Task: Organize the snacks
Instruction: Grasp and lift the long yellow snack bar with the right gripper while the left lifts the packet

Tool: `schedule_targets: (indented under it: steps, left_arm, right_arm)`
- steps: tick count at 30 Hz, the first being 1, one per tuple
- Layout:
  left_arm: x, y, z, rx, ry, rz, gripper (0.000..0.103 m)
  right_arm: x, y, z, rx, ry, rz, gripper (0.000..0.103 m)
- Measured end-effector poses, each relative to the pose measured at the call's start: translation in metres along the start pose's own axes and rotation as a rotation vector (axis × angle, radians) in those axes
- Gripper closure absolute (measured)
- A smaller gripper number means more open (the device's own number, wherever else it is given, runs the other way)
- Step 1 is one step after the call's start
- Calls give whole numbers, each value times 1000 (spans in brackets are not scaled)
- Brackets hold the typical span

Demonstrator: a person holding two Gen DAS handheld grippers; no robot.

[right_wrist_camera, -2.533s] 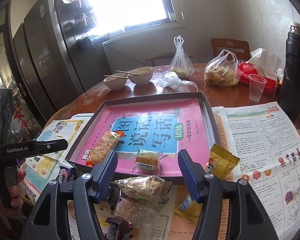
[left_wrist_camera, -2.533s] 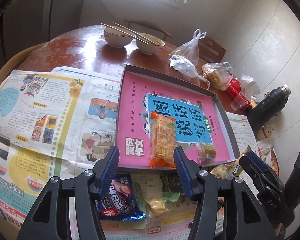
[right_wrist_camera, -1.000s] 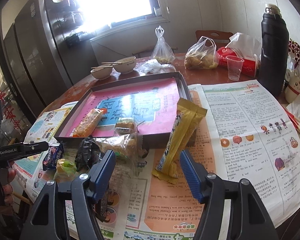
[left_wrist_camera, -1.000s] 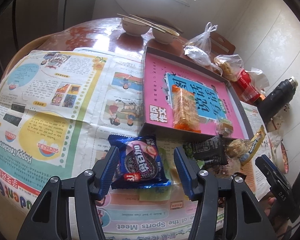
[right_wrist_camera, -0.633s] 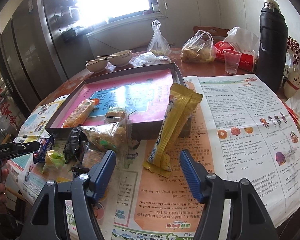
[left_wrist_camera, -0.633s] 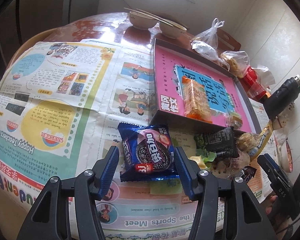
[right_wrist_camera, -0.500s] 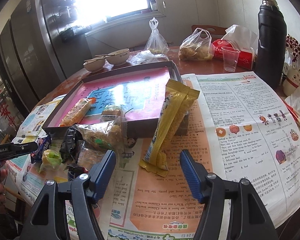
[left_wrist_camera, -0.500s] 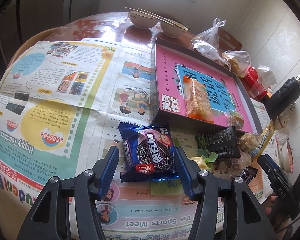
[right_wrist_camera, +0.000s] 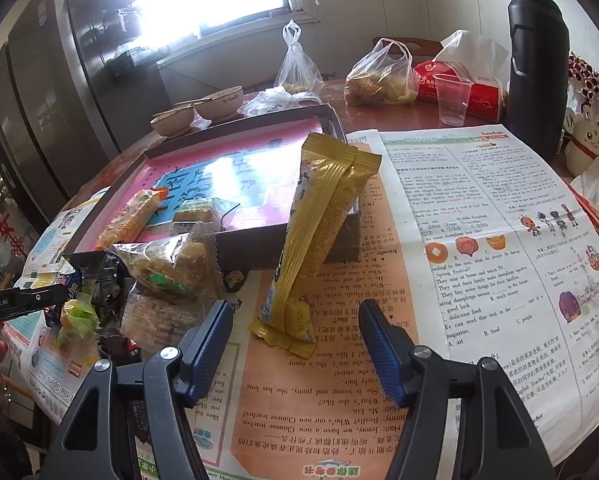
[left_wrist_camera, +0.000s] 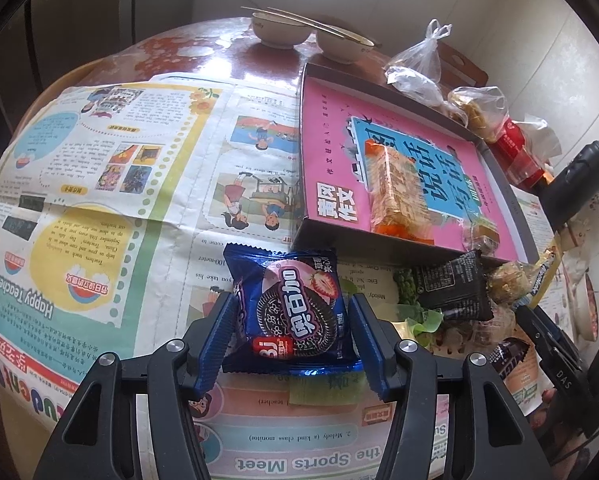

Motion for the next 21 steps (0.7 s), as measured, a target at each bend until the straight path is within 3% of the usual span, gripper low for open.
schedule_targets:
  steps: [6, 13, 21]
  left_arm:
    - [0, -1, -5, 10, -12, 7, 42]
    - [1, -4, -10, 13, -37, 18, 41]
    - [-1, -7, -13, 1, -84, 15, 44]
  right_arm:
    - [5, -3, -8, 4, -4, 20, 49]
    - [12, -3, -15, 3, 21, 73, 72]
    - [8, -3, -11, -8, 16, 62, 76]
Point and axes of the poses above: each gripper's, at about its wrist camera, not at the fingertips, and z roughly against the way its jaws point, x to its left, y to its underside, the point moved 7 cm from there along -z, roughly the way its jaws point, and after that the axes turned 11 degrees about x, right-handed, at the moved point
